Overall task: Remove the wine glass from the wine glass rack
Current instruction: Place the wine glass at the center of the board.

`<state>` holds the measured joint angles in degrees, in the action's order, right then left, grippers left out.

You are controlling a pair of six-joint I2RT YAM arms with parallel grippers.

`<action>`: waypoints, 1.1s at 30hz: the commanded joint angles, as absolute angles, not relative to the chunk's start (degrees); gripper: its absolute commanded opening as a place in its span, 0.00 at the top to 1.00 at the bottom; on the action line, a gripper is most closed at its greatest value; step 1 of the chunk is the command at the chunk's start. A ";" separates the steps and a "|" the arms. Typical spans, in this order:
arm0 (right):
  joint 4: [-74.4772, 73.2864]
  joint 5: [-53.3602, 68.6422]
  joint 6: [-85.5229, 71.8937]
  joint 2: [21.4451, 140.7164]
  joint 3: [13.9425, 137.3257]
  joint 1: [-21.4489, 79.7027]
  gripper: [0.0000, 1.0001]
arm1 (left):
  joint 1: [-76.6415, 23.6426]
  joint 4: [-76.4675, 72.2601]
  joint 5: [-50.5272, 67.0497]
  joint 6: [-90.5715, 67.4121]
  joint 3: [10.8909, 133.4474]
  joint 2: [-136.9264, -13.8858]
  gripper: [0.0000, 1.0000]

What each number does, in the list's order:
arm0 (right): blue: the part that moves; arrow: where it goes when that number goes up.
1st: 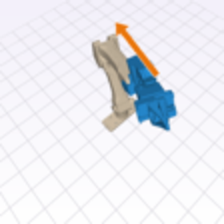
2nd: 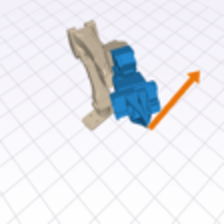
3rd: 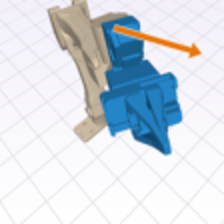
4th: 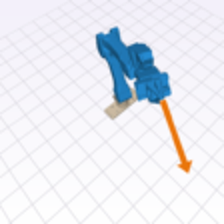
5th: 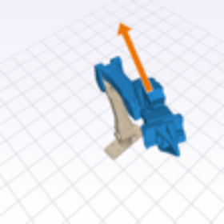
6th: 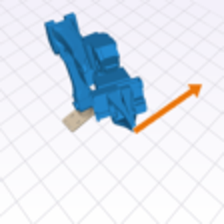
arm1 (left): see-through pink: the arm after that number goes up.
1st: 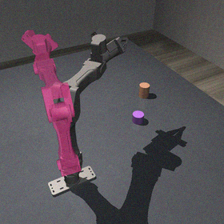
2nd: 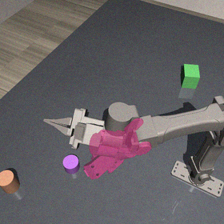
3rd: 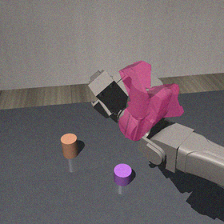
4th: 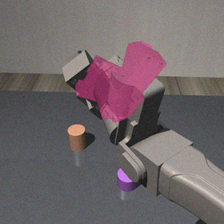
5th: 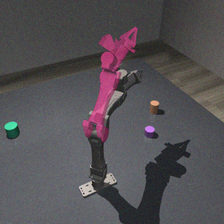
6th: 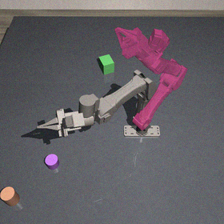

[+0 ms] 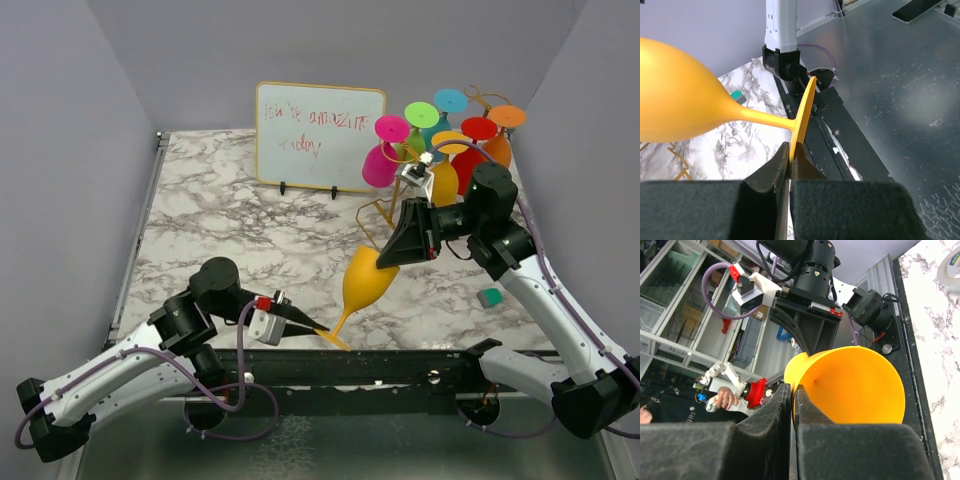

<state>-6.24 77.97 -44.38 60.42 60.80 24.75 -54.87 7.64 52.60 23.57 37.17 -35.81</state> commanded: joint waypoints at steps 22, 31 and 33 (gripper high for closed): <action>-34.38 48.53 -23.46 58.22 69.88 25.67 0.99 | -54.85 12.78 0.22 -2.85 32.07 -20.60 0.01; -40.52 23.05 -17.92 63.27 76.99 34.83 0.99 | -54.84 29.49 -35.92 -22.92 36.28 -24.57 0.01; -42.10 14.80 -17.11 66.54 79.64 41.88 0.99 | -54.84 29.71 -37.48 -24.08 36.27 -25.51 0.01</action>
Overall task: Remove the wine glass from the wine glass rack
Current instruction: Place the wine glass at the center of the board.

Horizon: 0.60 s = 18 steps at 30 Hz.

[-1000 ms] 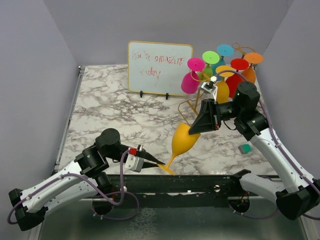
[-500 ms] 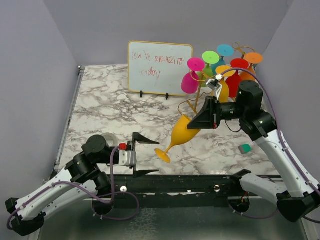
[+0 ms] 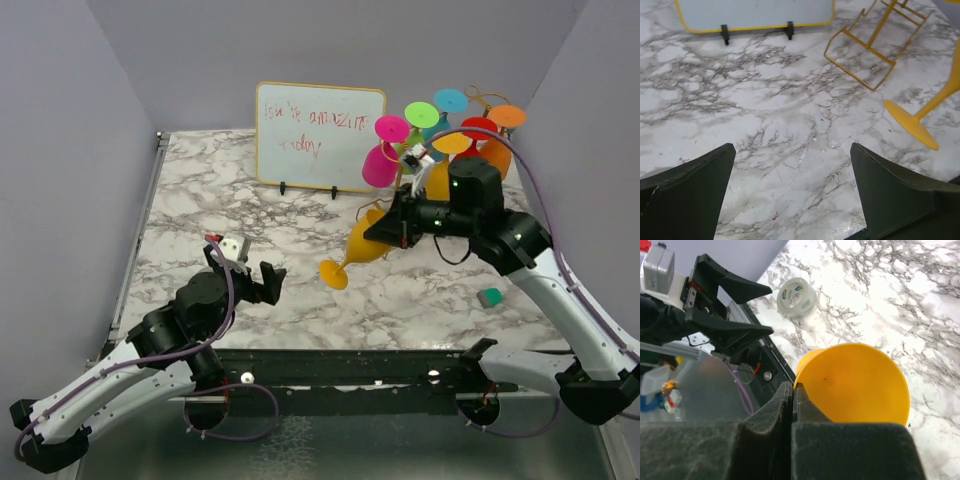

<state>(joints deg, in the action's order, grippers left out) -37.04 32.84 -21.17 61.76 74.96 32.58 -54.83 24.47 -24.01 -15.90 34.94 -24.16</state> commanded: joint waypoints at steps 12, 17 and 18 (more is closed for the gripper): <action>-33.78 -15.68 -17.12 86.93 88.81 59.57 0.99 | -54.85 34.40 -42.10 -27.87 38.30 -26.58 0.01; -29.87 -18.46 -17.62 91.98 91.75 59.59 0.99 | -54.84 32.68 -40.99 -26.39 37.61 -26.78 0.01; -29.08 -18.83 -17.52 92.87 92.25 59.59 0.99 | -54.84 32.62 -40.58 -26.18 37.88 -27.83 0.01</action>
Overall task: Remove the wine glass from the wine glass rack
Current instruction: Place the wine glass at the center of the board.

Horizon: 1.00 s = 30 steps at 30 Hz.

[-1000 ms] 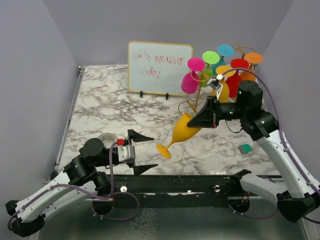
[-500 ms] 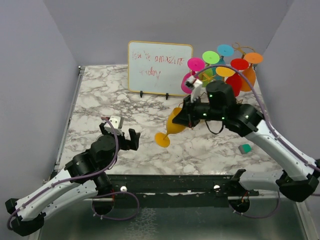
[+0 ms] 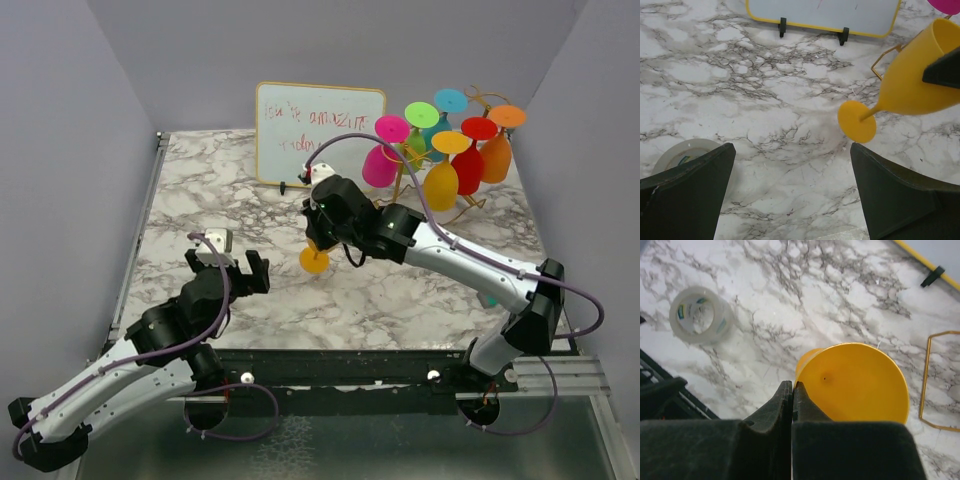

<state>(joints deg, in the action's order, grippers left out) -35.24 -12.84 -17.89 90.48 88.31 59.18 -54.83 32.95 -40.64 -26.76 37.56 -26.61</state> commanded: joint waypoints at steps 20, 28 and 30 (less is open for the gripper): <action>-30.86 -16.00 -14.59 116.26 116.52 59.58 0.99 | -7.74 29.81 -9.25 -20.05 42.07 -50.12 0.01; -35.24 -16.26 -12.81 127.32 128.91 59.59 0.99 | -0.53 30.37 -17.94 -22.22 41.80 -49.11 0.01; -35.83 -16.21 -12.06 128.87 130.67 59.59 0.99 | 0.22 31.00 -20.92 -22.79 42.00 -48.55 0.01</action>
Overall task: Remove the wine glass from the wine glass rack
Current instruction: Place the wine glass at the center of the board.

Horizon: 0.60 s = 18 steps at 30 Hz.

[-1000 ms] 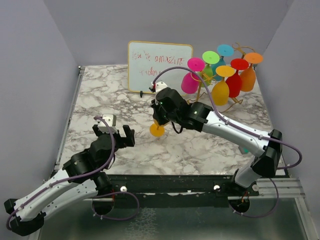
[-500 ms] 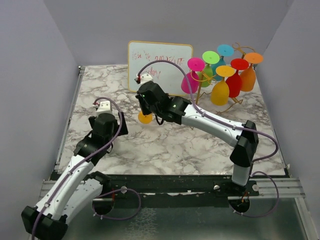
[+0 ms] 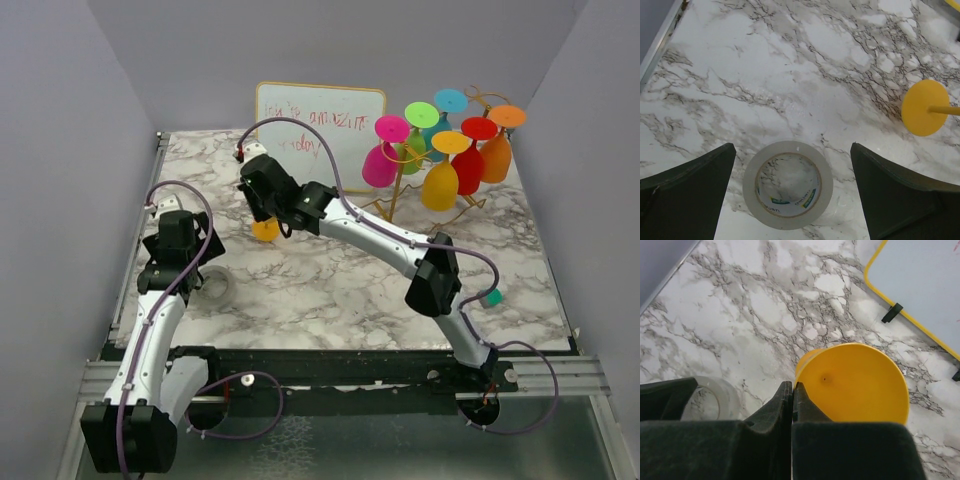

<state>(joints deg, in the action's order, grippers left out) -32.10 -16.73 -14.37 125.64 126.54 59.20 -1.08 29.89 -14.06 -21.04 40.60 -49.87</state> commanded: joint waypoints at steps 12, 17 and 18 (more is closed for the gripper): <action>-38.59 -11.60 -11.60 134.53 134.22 59.59 0.89 | 1.05 30.85 -23.42 -22.90 42.05 -46.27 0.01; -39.46 -11.10 -12.18 134.64 135.42 59.57 0.63 | 1.06 31.03 -23.54 -22.76 42.14 -45.61 0.01; -39.44 -10.81 -12.33 134.48 135.52 59.59 0.60 | 1.05 31.03 -23.51 -22.76 42.11 -45.35 0.01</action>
